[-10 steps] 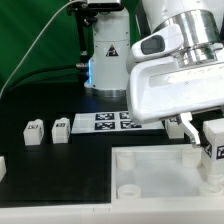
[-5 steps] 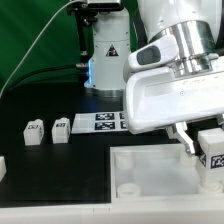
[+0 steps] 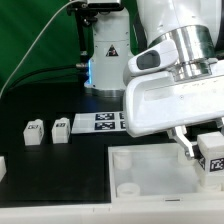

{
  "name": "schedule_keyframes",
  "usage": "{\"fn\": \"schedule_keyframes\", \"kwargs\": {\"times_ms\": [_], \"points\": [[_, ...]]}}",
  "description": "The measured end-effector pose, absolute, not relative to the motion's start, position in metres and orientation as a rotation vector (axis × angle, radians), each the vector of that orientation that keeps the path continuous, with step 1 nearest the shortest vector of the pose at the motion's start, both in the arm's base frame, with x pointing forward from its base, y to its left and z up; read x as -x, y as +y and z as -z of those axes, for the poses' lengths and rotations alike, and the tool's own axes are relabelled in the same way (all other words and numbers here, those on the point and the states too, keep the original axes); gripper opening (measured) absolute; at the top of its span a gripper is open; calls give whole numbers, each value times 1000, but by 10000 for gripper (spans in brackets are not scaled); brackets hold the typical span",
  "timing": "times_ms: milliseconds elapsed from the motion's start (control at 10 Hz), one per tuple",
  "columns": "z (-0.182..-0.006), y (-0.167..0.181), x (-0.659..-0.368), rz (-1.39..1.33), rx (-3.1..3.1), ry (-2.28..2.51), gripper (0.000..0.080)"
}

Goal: Assemble one leg

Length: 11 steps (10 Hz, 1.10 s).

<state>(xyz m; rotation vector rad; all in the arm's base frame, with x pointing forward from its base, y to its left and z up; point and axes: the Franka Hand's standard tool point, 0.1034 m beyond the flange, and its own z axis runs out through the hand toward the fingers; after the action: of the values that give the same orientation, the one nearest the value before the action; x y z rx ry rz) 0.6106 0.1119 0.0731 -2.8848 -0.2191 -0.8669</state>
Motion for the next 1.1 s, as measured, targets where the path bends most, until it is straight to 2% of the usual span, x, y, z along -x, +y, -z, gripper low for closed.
{"fn": "schedule_keyframes", "kwargs": {"times_ms": [200,300,400,500,1000,1100], "points": [[-73,112,-611,867,2885,-219,573],[-73,112,-611,867,2885,-219,573],[-73,112,-611,866,2885,-219,634],[-73,112,-611,866,2885,-219,645],[-72,111,-610,846,2889,-210,649],[-83,108,-608,747,2907,-172,649]]}}
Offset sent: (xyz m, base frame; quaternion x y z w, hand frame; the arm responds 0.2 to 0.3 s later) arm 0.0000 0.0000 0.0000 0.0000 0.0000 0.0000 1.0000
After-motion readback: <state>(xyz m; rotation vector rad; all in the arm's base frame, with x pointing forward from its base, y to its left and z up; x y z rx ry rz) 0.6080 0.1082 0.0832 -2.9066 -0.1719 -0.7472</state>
